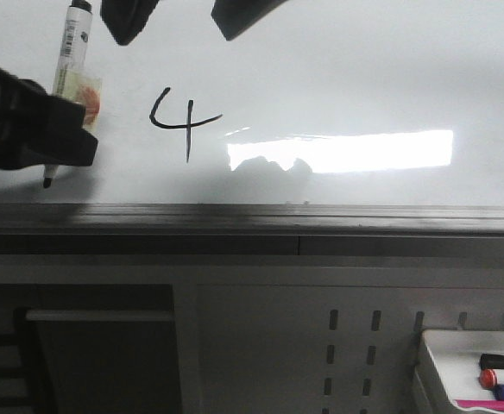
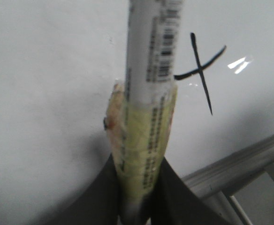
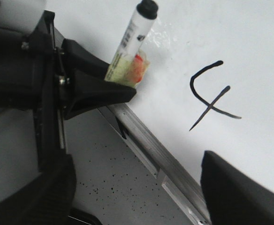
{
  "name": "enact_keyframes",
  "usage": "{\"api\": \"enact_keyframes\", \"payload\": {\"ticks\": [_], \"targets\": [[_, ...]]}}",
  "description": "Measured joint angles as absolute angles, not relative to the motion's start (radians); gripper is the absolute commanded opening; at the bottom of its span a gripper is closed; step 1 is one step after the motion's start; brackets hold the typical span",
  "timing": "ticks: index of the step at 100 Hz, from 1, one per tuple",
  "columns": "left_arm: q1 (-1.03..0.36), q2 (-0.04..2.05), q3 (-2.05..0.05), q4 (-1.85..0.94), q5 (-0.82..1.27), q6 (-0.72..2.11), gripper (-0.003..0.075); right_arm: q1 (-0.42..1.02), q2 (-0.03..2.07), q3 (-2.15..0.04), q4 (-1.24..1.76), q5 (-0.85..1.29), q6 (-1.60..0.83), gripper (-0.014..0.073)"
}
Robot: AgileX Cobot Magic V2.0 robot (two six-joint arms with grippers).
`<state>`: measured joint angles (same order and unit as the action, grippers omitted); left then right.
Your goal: Write number 4 on whiteboard
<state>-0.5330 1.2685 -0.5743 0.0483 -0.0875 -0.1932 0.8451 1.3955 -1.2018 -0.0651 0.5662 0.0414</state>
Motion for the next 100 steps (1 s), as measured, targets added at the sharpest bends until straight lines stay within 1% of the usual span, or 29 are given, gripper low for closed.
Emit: {"api": "enact_keyframes", "payload": {"ticks": [17, 36, 39, 44, 49, 52, 54, 56, 58, 59, 61, 63, 65, 70, 72, 80, 87, 91, 95, 100], "targets": [[-0.514, 1.295, -0.678, -0.050, 0.012, -0.198, -0.0020, 0.845, 1.385, -1.202, -0.065, 0.566, 0.041, 0.0470], [-0.436, 1.347, -0.725, -0.226, 0.136, -0.198, -0.0019, 0.845, 1.383, -1.202, -0.065, 0.585, 0.041, 0.0470], [-0.425, 1.347, -0.729, -0.238, 0.150, -0.198, -0.0014, 0.845, 1.383, -1.202, -0.065, 0.590, 0.041, 0.0470], [-0.415, 1.349, -0.733, -0.253, 0.161, -0.198, 0.0019, 0.845, 1.383, -1.202, -0.065, 0.592, 0.041, 0.0470], [-0.407, 1.349, -0.734, -0.258, 0.169, -0.190, 0.0090, 0.845, 1.383, -1.202, -0.065, 0.592, 0.041, 0.0470], [-0.405, 1.349, -0.736, -0.260, 0.171, -0.181, 0.0162, 0.845, 1.383, -1.202, -0.065, 0.592, 0.041, 0.0470], [-0.405, 1.349, -0.736, -0.260, 0.171, -0.174, 0.0195, 0.845, 1.383, -1.202, -0.065, 0.592, 0.041, 0.0470], [-0.405, 1.349, -0.738, -0.260, 0.171, -0.169, 0.0267, 0.845, 1.383, -1.202, -0.065, 0.592, 0.041, 0.0470], [-0.405, 1.349, -0.738, -0.262, 0.174, -0.167, 0.0303, 0.845, 1.383, -1.202, -0.065, 0.592, 0.041, 0.0470], [-0.405, 1.349, -0.738, -0.262, 0.174, -0.164, 0.0340, 0.845, 1.383, -1.202, -0.065, 0.592, 0.041, 0.0470], [-0.405, 1.349, -0.738, -0.262, 0.174, -0.162, 0.0375, 0.845, 1.383, -1.202, -0.065, 0.592, 0.041, 0.0470], [-0.405, 1.349, -0.738, -0.263, 0.174, -0.161, 0.0440, 0.845, 1.383, -1.202, -0.065, 0.592, 0.041, 0.0470], [-0.405, 1.349, -0.738, -0.266, 0.174, -0.159, 0.0482, 0.845, 1.383, -1.202, -0.065, 0.592, 0.041, 0.0470], [-0.405, 1.347, -0.738, -0.268, 0.174, -0.154, 0.0547, 0.845, 1.383, -1.202, -0.065, 0.592, 0.041, 0.0470], [-0.405, 1.346, -0.738, -0.270, 0.174, -0.154, 0.0560, 0.845, 1.383, -1.202, -0.067, 0.592, 0.041, 0.0470], [-0.405, 1.339, -0.740, -0.270, 0.174, -0.152, 0.0550, 0.845, 1.376, -1.202, -0.075, 0.592, 0.041, 0.0470], [-0.405, 1.327, -0.740, -0.271, 0.174, -0.152, 0.0524, 0.845, 1.363, -1.202, -0.094, 0.592, 0.041, 0.0464], [-0.405, 1.318, -0.740, -0.269, 0.174, -0.152, 0.0507, 0.845, 1.352, -1.202, -0.105, 0.592, 0.041, 0.0447], [-0.405, 1.305, -0.738, -0.259, 0.177, -0.152, 0.0488, 0.845, 1.343, -1.202, -0.118, 0.592, 0.041, 0.0405], [-0.403, 1.282, -0.736, -0.242, 0.188, -0.150, 0.0451, 0.845, 1.327, -1.202, -0.132, 0.592, 0.041, 0.0318]]}}
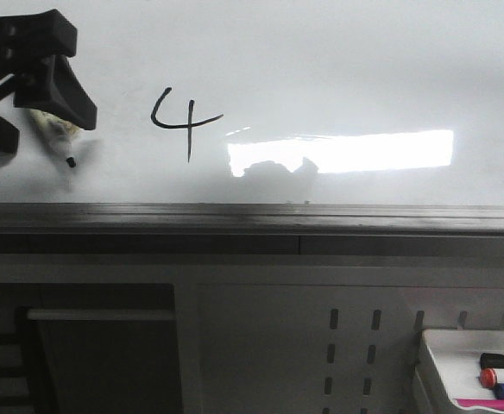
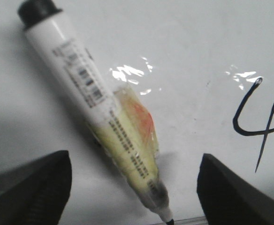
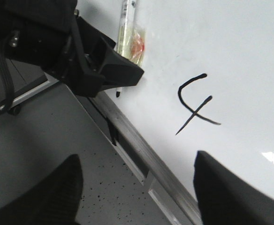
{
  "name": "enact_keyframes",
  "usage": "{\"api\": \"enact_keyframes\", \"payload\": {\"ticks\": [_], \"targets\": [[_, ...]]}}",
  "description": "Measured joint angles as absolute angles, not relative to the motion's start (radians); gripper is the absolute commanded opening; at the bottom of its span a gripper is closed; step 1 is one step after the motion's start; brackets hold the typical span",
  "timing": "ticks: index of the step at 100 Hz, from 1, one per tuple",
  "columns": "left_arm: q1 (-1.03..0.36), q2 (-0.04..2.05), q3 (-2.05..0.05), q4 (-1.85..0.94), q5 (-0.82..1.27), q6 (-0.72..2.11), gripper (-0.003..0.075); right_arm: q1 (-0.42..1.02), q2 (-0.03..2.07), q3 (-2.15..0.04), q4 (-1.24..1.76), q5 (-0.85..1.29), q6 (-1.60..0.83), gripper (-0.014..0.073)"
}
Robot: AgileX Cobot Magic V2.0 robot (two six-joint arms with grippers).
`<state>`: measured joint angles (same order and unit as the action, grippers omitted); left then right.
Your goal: Write number 4 on whiteboard
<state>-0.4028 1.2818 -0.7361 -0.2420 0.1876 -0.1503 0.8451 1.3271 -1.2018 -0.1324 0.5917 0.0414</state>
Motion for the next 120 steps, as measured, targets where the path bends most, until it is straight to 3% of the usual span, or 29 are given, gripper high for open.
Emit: {"api": "enact_keyframes", "payload": {"ticks": [8, 15, 26, 44, 85, 120], "targets": [[-0.401, 1.216, -0.732, -0.207, 0.208, -0.149, 0.0377, 0.845, 1.299, -1.199, -0.149, 0.596, 0.041, 0.0108], [-0.401, 1.136, -0.730, -0.175, 0.222, -0.146, 0.0251, 0.845, 1.265, -1.183, -0.158, 0.596, 0.041, -0.0076], [-0.401, 0.988, -0.712, -0.119, 0.224, -0.146, -0.0024, 0.845, 1.203, -1.141, -0.160, 0.591, 0.041, -0.0063], [-0.401, 0.712, -0.625, -0.056, 0.226, -0.146, -0.0020, 0.845, 1.061, -0.987, -0.161, 0.488, 0.041, -0.0063], [-0.401, 0.084, -0.299, 0.046, 0.260, -0.145, -0.0020, 0.845, 0.528, -0.445, -0.165, 0.141, 0.043, -0.0063], [-0.401, -0.006, -0.227, 0.068, 0.276, -0.145, -0.0020, 0.845, 0.221, -0.223, -0.167, 0.134, 0.045, -0.0064]]}}
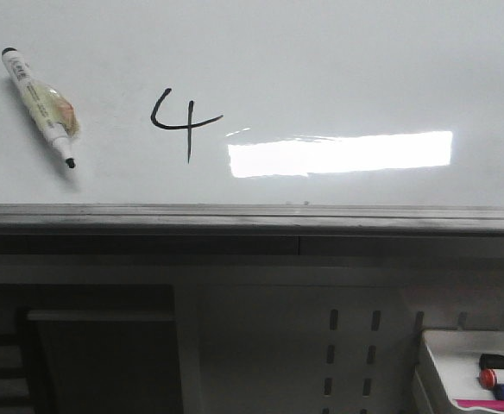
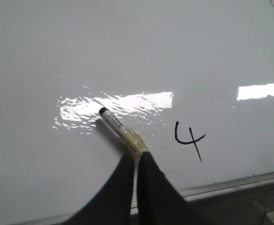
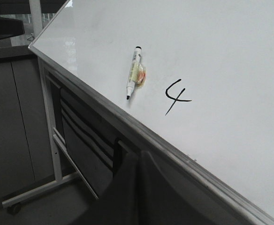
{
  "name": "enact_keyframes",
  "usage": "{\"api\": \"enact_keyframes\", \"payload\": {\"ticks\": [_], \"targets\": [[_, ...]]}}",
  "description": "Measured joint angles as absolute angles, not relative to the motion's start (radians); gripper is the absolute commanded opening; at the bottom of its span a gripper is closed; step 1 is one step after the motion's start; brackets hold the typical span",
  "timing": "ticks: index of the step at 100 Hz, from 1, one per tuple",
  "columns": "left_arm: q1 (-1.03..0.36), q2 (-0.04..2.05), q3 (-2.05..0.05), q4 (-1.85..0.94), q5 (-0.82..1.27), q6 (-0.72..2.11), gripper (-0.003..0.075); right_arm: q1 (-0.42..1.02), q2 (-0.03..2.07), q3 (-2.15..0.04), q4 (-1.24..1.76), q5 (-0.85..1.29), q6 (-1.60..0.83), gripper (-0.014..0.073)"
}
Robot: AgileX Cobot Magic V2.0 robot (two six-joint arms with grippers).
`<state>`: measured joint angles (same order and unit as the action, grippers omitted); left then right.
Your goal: Write number 4 on whiteboard
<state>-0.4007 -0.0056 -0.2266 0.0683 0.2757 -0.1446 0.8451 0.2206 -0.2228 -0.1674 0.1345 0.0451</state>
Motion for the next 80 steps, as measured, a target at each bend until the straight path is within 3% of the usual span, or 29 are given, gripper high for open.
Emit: {"api": "enact_keyframes", "payload": {"ticks": [67, 80], "targets": [[-0.399, -0.006, -0.175, 0.076, 0.269, -0.145, -0.0020, 0.845, 0.201, -0.208, -0.167, 0.130, 0.045, -0.0064], [-0.343, -0.006, -0.128, 0.114, 0.269, -0.145, -0.0020, 0.845, 0.201, -0.208, -0.167, 0.130, 0.045, -0.0064]]}}
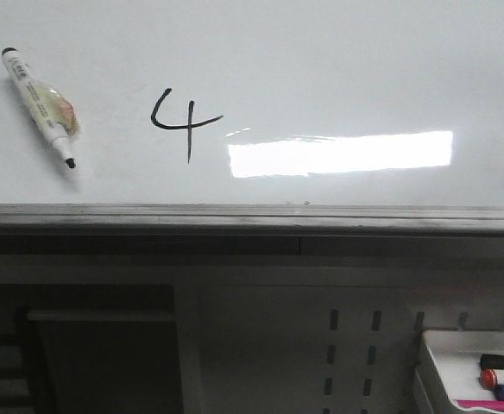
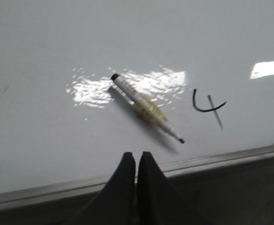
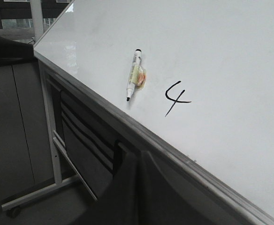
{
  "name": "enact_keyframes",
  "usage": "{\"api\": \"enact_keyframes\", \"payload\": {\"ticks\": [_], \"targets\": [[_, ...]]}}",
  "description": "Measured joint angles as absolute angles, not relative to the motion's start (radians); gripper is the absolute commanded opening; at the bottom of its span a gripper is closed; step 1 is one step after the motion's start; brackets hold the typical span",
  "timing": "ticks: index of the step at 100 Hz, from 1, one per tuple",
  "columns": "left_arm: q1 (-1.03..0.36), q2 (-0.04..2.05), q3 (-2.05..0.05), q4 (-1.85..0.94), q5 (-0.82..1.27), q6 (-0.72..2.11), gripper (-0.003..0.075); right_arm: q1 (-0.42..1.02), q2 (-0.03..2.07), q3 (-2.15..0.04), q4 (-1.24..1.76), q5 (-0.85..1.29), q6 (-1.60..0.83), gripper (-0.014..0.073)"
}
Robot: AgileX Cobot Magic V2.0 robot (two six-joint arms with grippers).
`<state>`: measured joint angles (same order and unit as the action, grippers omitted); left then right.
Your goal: Write number 4 on whiteboard
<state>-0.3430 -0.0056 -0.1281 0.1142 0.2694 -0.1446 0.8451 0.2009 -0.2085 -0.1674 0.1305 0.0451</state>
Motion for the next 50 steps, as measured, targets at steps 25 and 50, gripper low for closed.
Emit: {"api": "enact_keyframes", "payload": {"ticks": [25, 50], "targets": [[-0.089, -0.006, -0.009, 0.105, 0.273, -0.145, -0.0020, 0.845, 0.201, -0.208, -0.167, 0.130, 0.045, -0.0064], [-0.016, -0.006, 0.005, 0.071, 0.327, -0.145, -0.0020, 0.845, 0.201, -0.208, -0.167, 0.130, 0.045, -0.0064]]}}
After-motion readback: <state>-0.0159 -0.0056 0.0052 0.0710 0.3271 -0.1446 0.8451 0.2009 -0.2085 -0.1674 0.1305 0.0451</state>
